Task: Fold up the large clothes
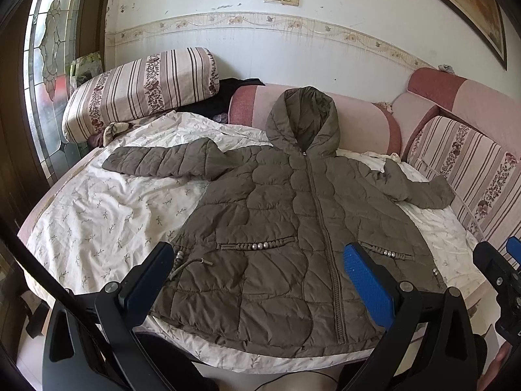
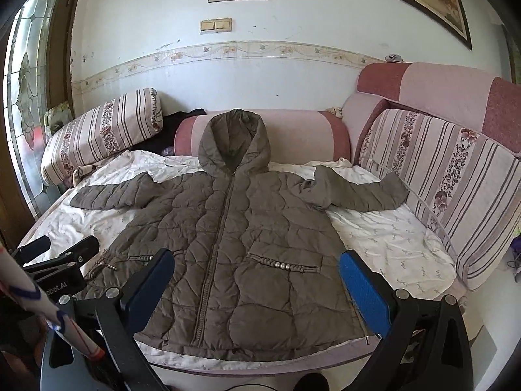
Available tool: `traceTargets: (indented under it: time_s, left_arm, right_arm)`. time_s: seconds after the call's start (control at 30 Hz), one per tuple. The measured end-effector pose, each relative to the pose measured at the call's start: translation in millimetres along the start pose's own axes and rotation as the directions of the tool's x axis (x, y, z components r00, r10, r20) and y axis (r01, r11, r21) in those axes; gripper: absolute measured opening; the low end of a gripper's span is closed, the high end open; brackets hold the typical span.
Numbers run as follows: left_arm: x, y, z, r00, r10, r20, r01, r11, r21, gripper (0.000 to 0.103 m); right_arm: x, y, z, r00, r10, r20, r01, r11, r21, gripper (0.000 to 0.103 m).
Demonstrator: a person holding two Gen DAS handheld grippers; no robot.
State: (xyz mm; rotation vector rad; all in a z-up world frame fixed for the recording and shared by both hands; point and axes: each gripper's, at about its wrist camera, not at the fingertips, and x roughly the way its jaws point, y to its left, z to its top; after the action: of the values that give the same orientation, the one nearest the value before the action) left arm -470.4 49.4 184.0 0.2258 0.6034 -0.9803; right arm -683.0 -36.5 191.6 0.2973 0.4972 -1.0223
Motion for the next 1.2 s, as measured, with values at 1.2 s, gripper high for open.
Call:
traceTargets:
  time_s: [1.2]
  left_arm:
    - [-49.7, -4.7, 43.9, 0.993, 0.064, 0.095, -0.067, 0.997, 0.028, 0.103]
  right_arm:
    - [-32.8, -107.4, 31.0, 0.995, -0.039, 0.091, 0.016, 0.971, 0.238, 0.103]
